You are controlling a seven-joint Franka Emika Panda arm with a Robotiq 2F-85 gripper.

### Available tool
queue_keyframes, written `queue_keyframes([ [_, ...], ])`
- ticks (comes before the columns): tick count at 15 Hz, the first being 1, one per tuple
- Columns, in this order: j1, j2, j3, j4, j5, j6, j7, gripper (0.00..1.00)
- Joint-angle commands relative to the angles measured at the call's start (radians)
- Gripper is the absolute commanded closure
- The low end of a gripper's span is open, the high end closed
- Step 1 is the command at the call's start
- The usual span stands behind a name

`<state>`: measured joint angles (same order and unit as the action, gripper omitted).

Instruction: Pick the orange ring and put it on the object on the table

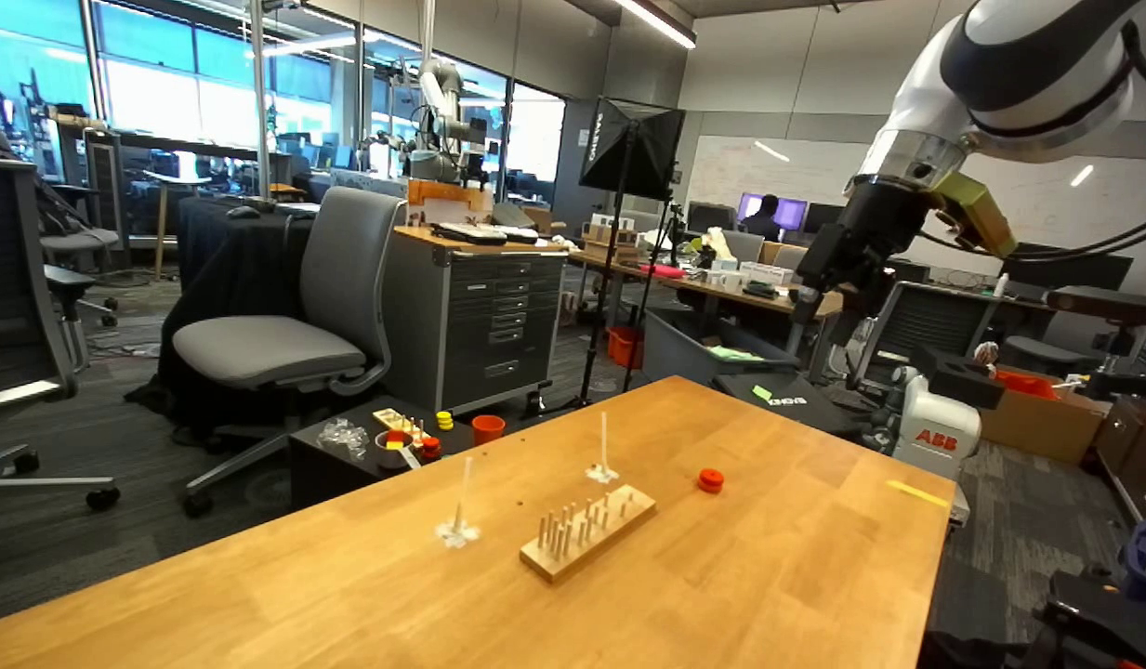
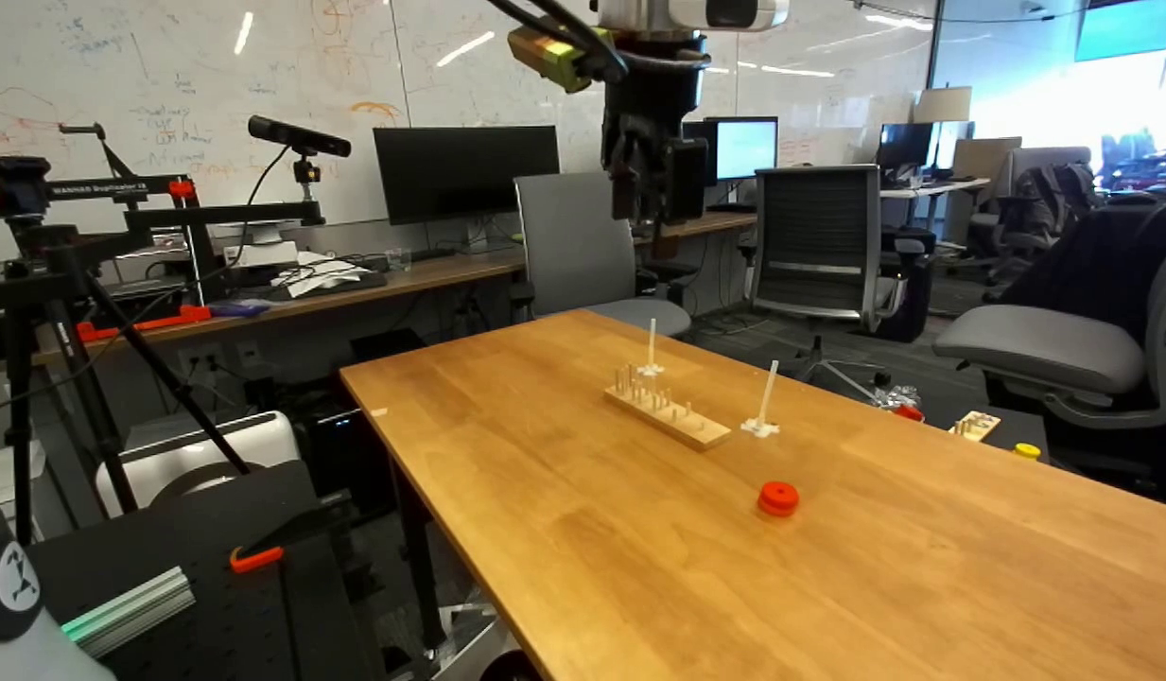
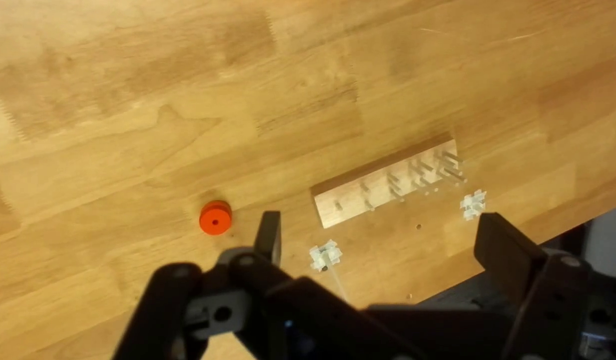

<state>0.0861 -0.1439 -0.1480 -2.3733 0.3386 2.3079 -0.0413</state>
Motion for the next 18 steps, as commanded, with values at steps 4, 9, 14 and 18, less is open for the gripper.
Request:
queue_keyframes([
  [4,-0.041,0.103,0.066,0.081,0.021,0.069,0.127,0.0],
  [9,-0.065,0.279,0.072,0.223,-0.019,0.145,0.313,0.0],
  [14,-0.072,0.434,0.008,0.346,-0.233,0.085,0.57,0.0],
  [18,-0.083,0.517,-0.024,0.419,-0.278,-0.037,0.639,0.0],
])
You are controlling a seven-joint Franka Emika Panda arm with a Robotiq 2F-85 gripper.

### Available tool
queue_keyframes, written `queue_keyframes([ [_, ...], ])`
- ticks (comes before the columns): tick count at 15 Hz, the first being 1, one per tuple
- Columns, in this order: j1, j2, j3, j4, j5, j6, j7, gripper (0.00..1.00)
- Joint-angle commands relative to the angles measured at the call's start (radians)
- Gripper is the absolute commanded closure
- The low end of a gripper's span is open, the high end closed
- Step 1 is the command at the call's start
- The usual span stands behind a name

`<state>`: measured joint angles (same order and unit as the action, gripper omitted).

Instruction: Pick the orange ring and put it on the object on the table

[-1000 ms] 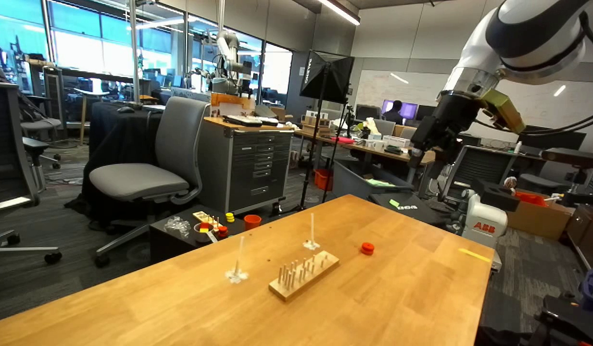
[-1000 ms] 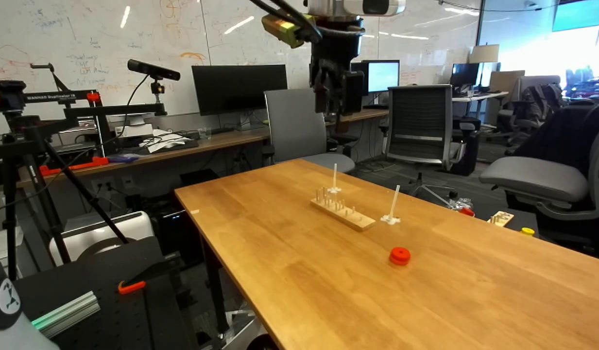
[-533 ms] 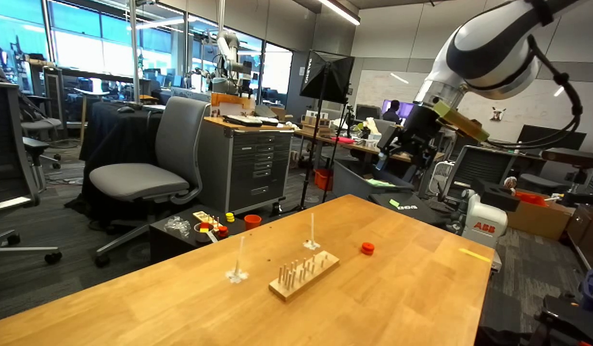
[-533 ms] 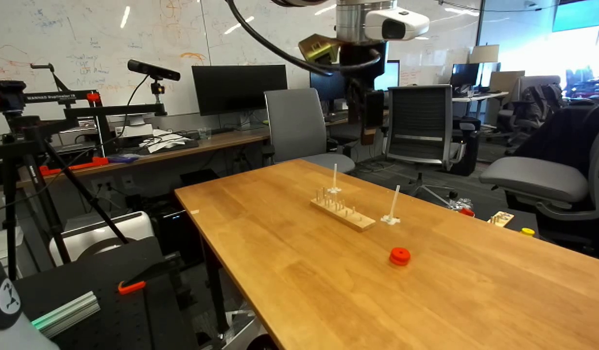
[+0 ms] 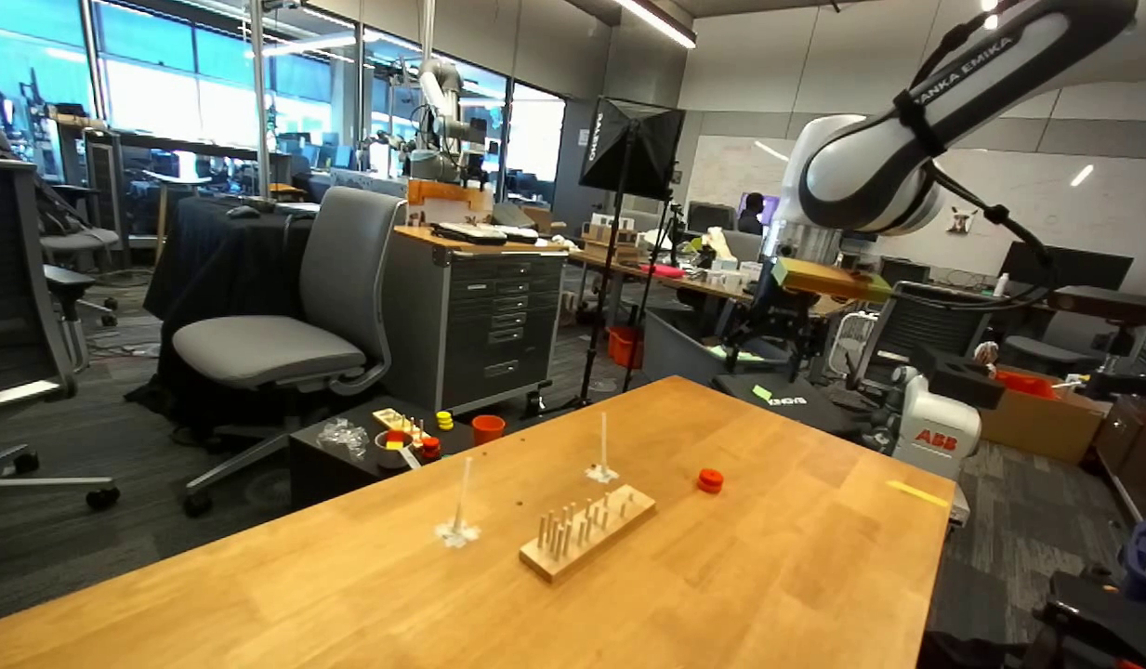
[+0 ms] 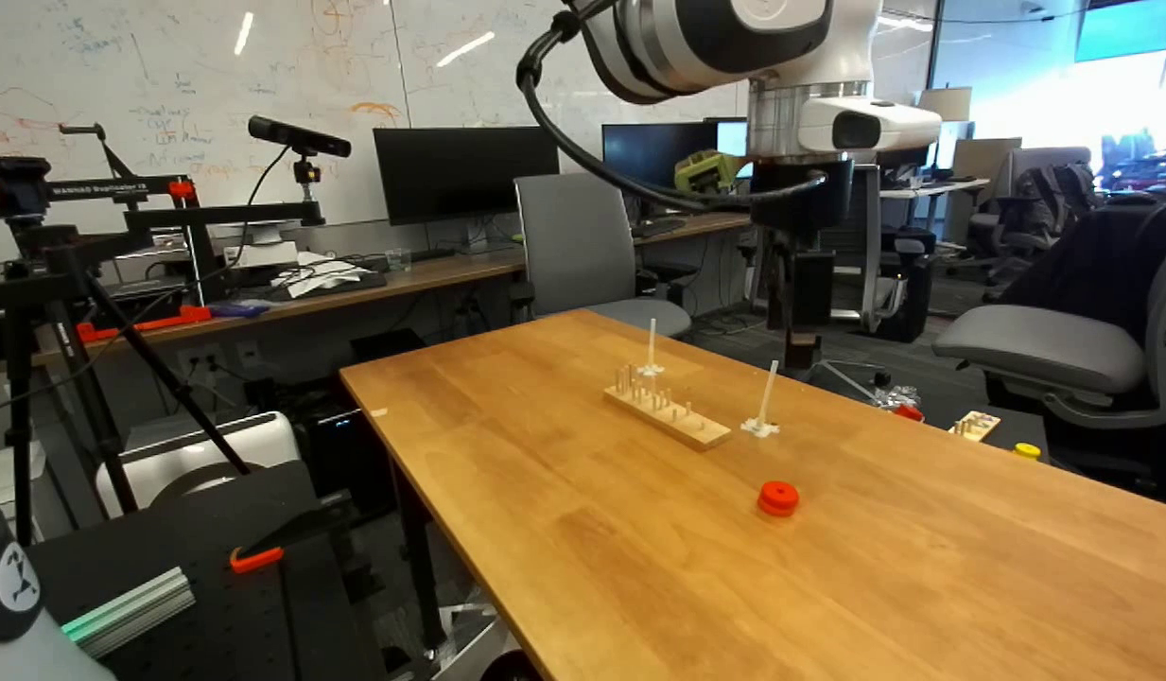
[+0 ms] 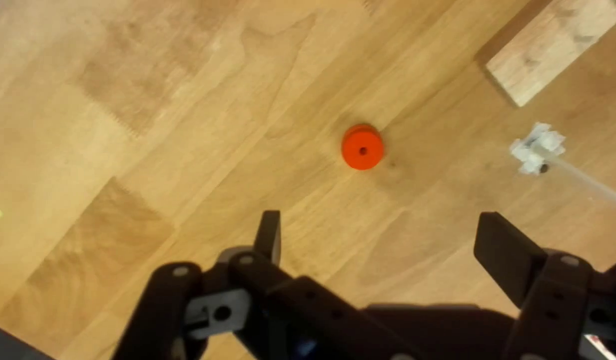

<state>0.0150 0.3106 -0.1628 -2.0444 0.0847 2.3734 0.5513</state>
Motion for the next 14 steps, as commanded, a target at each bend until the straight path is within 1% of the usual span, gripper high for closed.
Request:
queue_keyframes([
  [1,-0.025,0.079,-0.001,0.107,0.005,-0.123,0.021,0.0],
  [5,-0.076,0.133,0.049,0.184,0.126,-0.236,-0.102,0.0],
  [8,-0.091,0.175,0.064,0.239,0.173,-0.323,-0.136,0.0],
  [9,-0.062,0.138,0.041,0.169,0.133,-0.251,-0.095,0.0],
  [11,-0.067,0.158,0.045,0.195,0.145,-0.28,-0.106,0.0],
  [14,-0.069,0.168,0.046,0.207,0.148,-0.288,-0.11,0.0],
])
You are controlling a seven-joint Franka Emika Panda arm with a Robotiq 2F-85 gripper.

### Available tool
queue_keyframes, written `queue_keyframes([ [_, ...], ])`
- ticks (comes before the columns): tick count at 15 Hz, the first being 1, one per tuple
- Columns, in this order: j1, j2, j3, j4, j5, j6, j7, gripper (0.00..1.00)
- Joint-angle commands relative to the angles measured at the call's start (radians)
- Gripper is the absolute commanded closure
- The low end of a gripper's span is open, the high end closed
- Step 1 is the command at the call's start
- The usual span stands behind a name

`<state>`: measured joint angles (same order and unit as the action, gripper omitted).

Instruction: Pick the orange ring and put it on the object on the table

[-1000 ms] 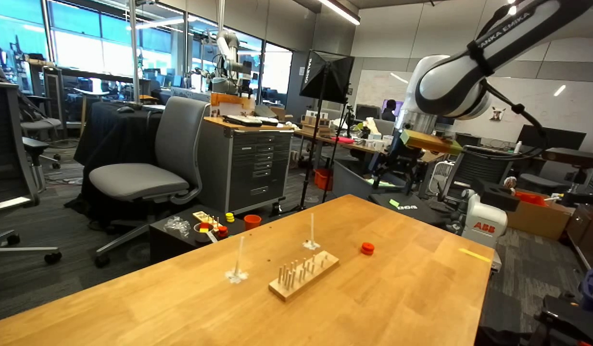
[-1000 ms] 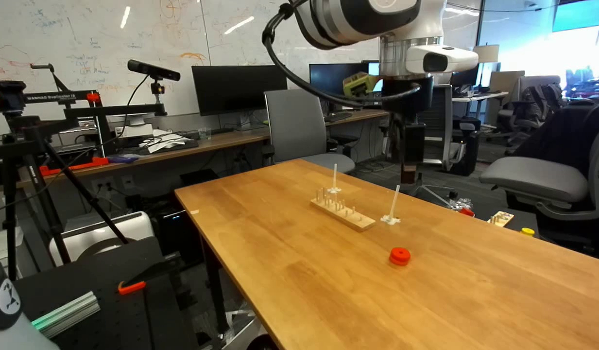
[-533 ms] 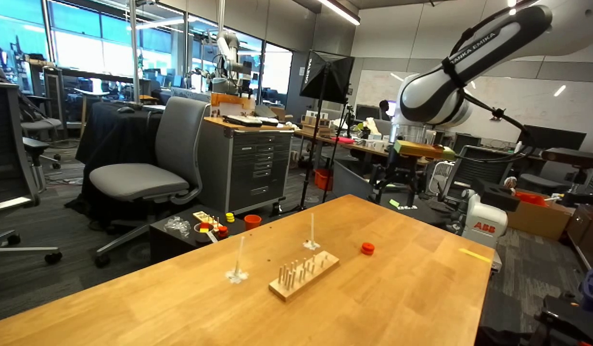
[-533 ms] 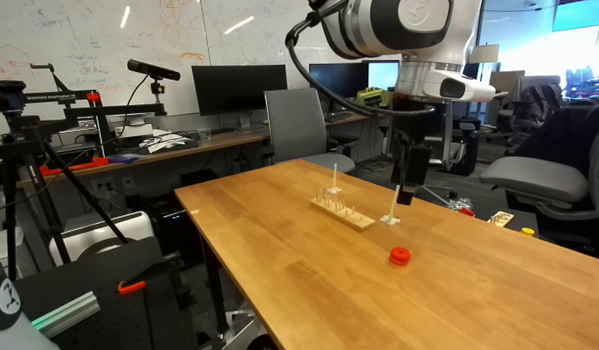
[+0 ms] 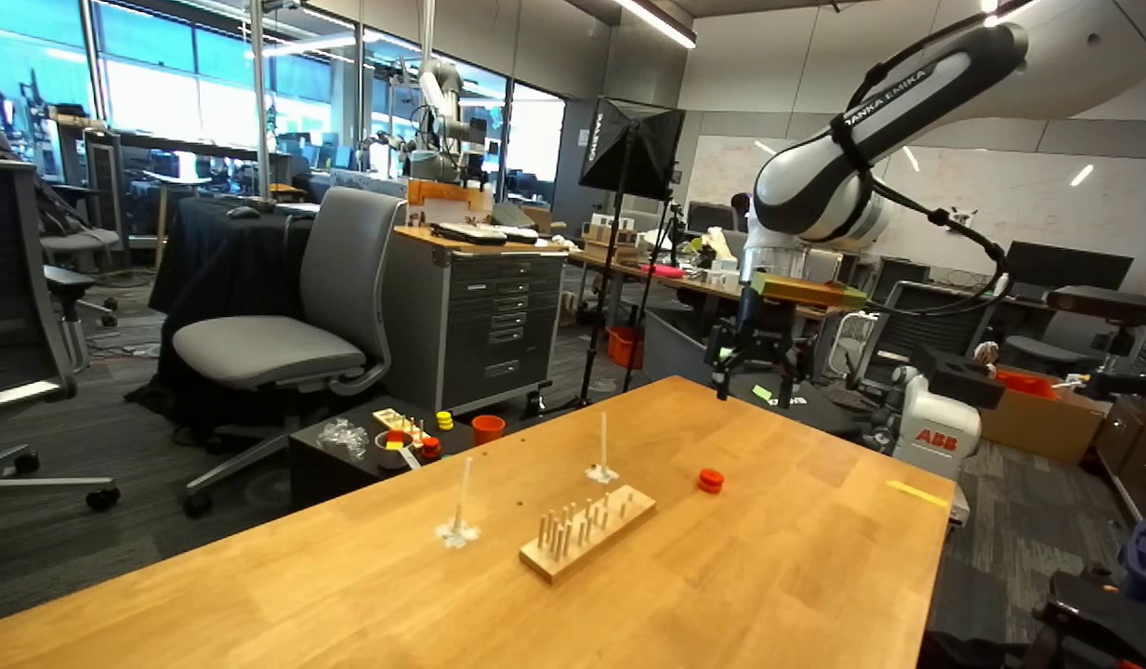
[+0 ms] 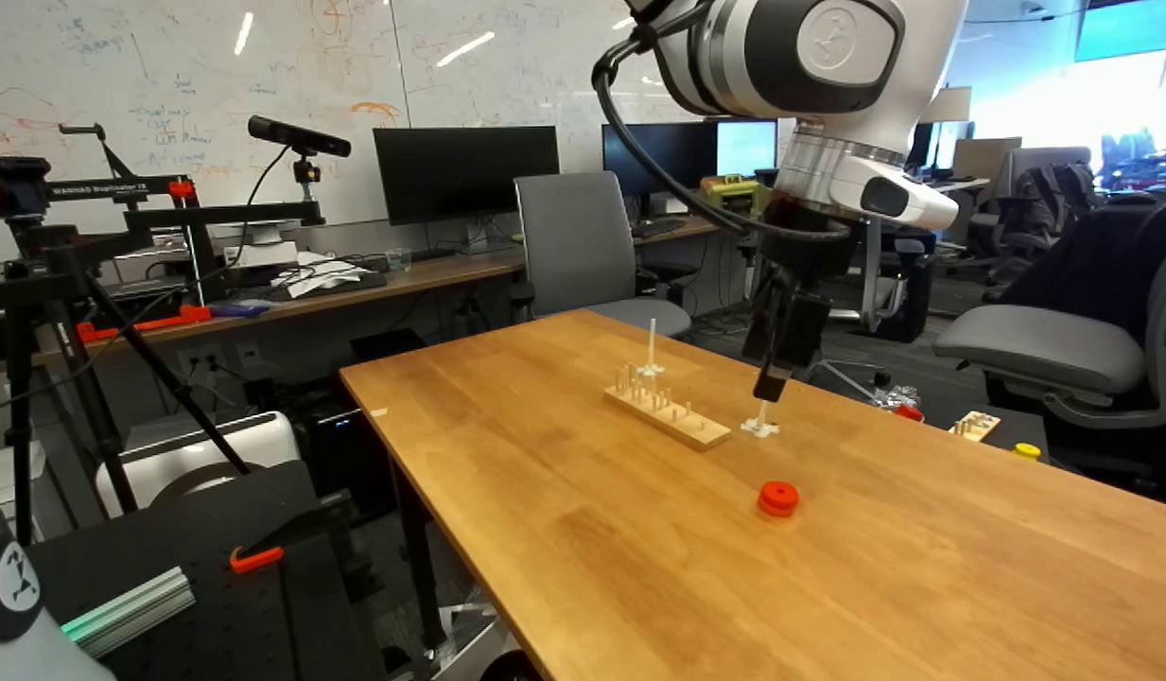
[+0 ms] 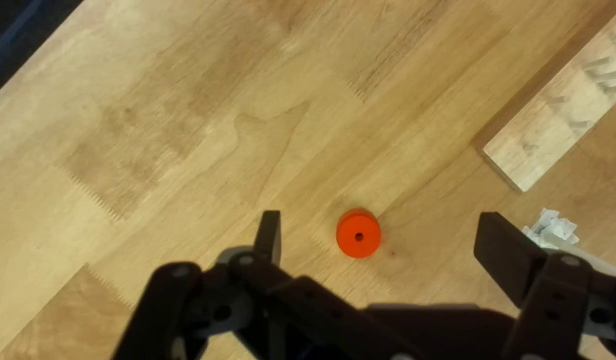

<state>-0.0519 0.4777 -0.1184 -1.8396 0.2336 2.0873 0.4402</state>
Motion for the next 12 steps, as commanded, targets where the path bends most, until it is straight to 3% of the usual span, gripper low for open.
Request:
queue_keyframes([
  [1,0.008,0.017,-0.002,0.021,-0.016,-0.017,0.026,0.0],
  [12,0.026,0.304,-0.015,0.328,-0.013,-0.071,0.258,0.0],
])
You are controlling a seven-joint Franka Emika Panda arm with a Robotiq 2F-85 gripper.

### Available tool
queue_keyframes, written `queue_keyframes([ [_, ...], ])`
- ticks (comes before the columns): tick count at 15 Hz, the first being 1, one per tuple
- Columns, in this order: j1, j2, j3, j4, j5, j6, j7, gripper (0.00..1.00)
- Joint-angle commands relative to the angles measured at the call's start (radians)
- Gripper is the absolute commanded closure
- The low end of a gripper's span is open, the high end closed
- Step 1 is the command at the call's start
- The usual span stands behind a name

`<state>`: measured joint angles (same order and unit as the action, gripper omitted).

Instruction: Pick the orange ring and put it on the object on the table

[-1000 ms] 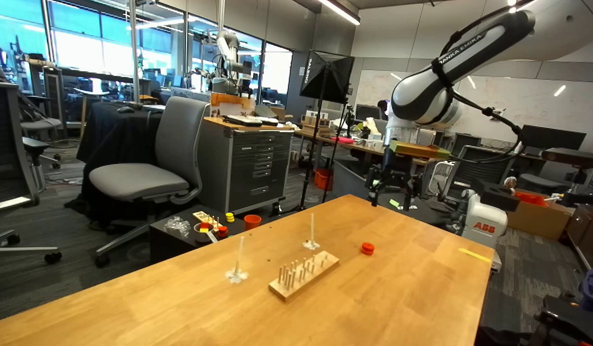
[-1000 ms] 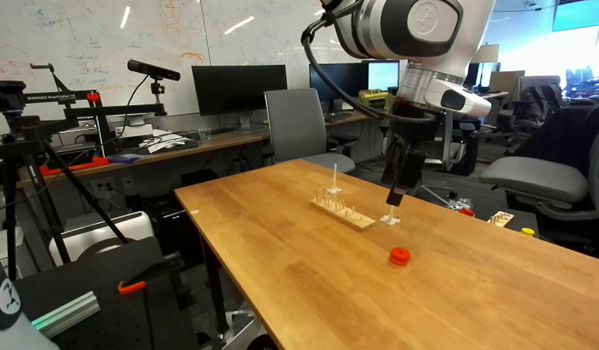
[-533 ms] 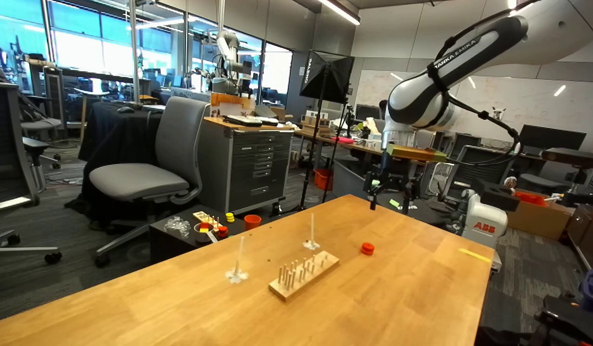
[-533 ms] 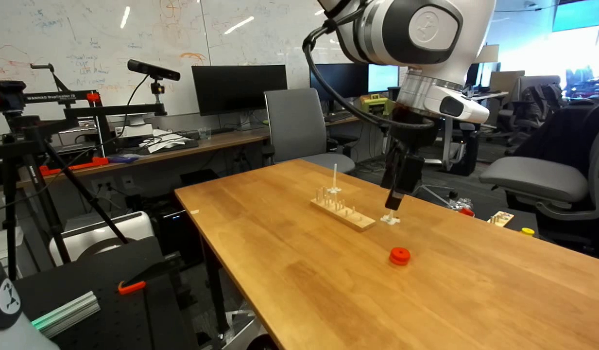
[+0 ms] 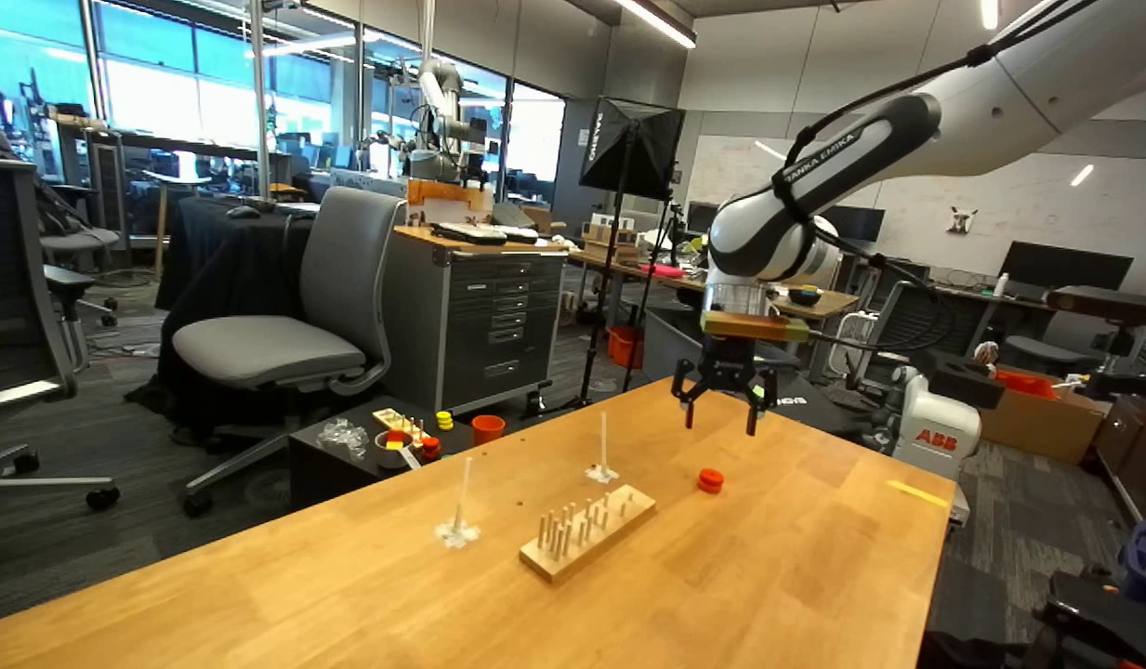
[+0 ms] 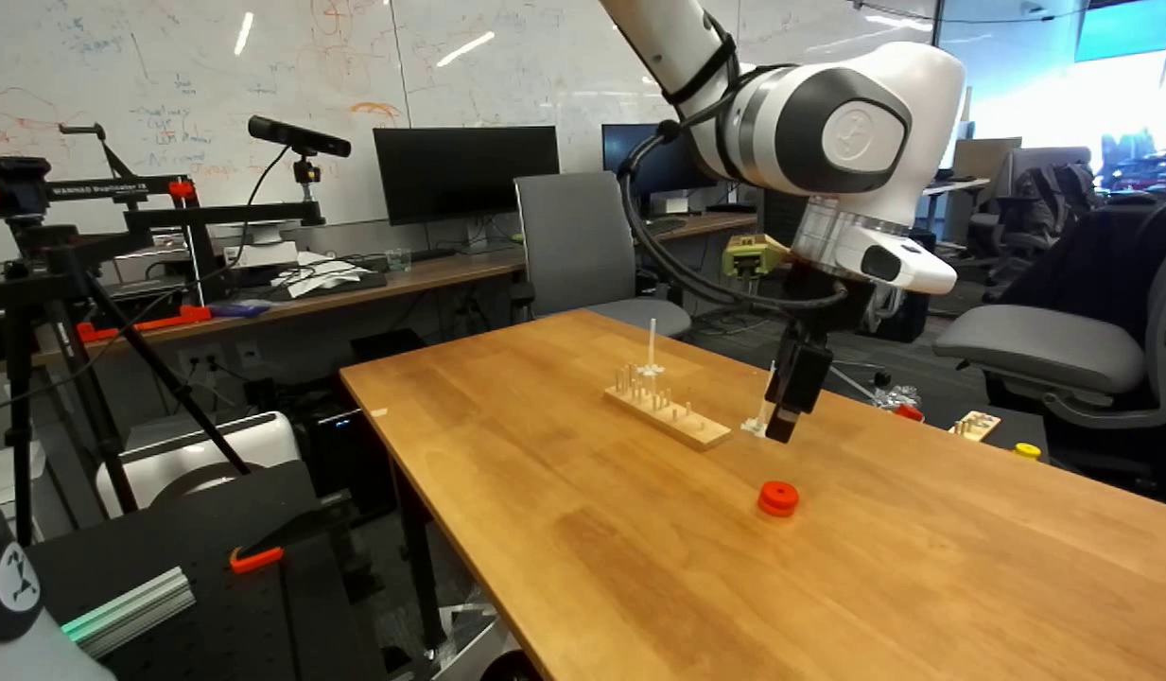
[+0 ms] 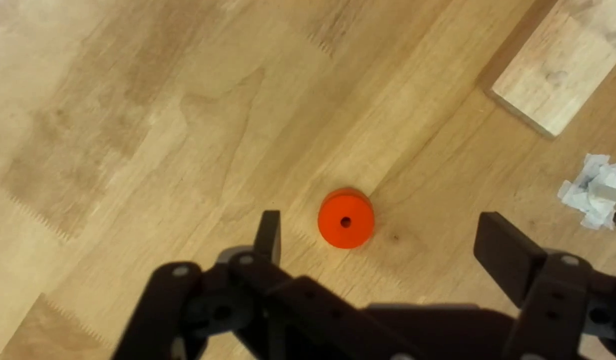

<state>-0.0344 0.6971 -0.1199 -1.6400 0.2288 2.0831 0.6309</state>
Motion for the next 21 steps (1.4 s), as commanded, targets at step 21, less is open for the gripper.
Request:
queue_keyframes([
  [21,-0.054,0.36,-0.015,0.473,-0.026,-0.387,0.138,0.0],
])
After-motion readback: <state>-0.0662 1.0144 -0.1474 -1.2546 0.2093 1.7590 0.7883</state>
